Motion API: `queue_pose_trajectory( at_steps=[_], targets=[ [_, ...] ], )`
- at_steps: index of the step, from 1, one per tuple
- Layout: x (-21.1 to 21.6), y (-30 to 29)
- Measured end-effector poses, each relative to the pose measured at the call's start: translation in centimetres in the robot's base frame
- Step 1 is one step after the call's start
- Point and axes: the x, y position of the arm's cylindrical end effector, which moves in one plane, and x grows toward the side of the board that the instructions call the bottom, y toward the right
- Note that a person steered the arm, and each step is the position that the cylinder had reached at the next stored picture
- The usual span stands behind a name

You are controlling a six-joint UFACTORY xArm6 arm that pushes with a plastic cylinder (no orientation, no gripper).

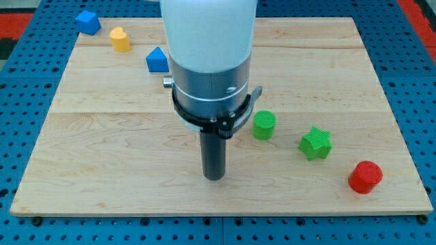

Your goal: Point at the red star

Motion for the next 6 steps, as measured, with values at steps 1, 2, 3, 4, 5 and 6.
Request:
queue_pose_trajectory(
  at_steps=[1, 2, 3, 4, 5, 6],
  targets=[
    [-0.1, 9.8],
    [2.2, 14.6],
    [5.0, 14.1],
    [5.1, 14.6],
    [5.0, 21.2],
    [5.0, 24.8]
  ],
)
